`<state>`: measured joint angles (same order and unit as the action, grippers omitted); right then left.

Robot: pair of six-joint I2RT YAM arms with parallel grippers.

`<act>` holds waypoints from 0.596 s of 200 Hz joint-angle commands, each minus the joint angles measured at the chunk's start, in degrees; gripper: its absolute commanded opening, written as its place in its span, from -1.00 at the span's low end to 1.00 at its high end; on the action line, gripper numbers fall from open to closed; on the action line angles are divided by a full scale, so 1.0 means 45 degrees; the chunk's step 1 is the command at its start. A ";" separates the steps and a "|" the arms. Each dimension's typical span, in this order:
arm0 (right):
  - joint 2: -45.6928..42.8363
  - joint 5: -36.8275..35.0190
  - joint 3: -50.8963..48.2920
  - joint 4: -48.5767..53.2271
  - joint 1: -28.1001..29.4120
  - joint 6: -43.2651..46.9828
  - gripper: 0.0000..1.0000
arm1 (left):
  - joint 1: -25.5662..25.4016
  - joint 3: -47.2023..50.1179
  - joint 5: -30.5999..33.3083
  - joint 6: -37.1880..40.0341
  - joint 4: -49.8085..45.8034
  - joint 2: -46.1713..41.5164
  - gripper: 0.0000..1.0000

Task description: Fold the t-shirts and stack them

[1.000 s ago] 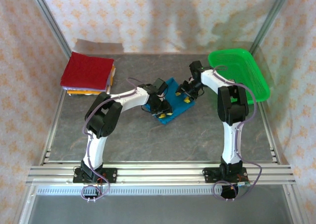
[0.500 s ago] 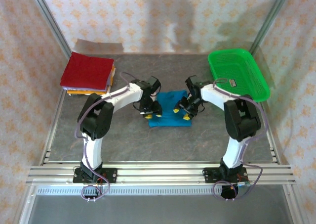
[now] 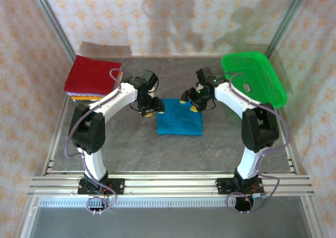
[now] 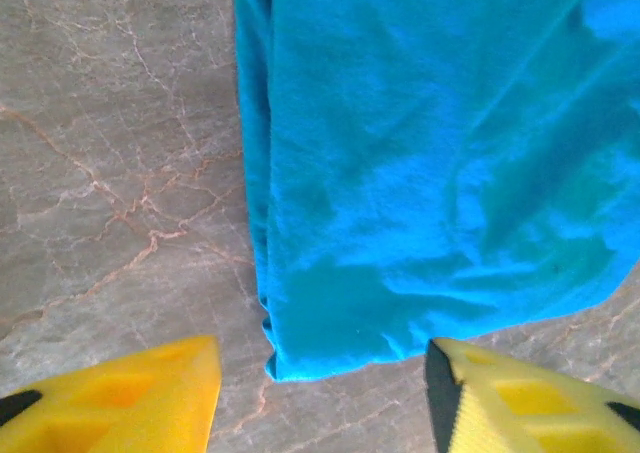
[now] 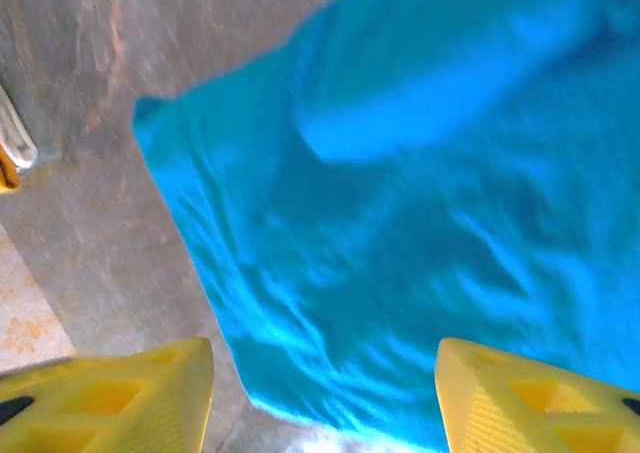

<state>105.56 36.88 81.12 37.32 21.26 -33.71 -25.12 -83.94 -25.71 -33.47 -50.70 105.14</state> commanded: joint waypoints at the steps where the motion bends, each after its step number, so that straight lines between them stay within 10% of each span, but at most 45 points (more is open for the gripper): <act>1: 0.1147 -0.0864 0.0884 0.0108 -0.0615 0.0715 0.20 | -0.0022 0.0563 -0.0146 -0.1039 0.1455 0.0205 0.28; 119: 0.1045 -0.2767 0.1643 0.2102 -0.1504 0.2033 0.21 | -0.0393 0.0763 0.0616 -0.0589 0.1959 0.1456 0.47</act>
<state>116.33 25.54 89.03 43.72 14.26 -26.63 -26.28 -80.88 -25.32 -37.41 -42.72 109.58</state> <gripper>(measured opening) 0.603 0.729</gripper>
